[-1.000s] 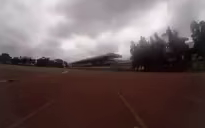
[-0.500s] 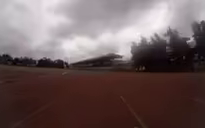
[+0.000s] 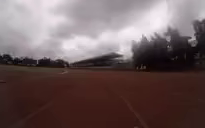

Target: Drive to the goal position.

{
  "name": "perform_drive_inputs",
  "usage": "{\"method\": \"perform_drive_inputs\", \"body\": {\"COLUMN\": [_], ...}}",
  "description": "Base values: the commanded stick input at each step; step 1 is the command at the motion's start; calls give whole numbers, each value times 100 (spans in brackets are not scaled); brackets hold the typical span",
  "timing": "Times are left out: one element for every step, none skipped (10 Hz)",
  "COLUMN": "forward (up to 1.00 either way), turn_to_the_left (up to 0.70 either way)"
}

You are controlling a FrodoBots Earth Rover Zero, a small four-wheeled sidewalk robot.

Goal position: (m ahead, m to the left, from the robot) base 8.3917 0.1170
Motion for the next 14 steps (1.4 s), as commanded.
{"method": "perform_drive_inputs", "body": {"forward": [70, 70, 70, 70, 70, 70, 70, 70, 70, 70, 70, 70, 70, 70], "turn_to_the_left": [0, 0, 0, 0, 0, 0, 0, 0, 0, 0, 0, 0, 0, 0]}}
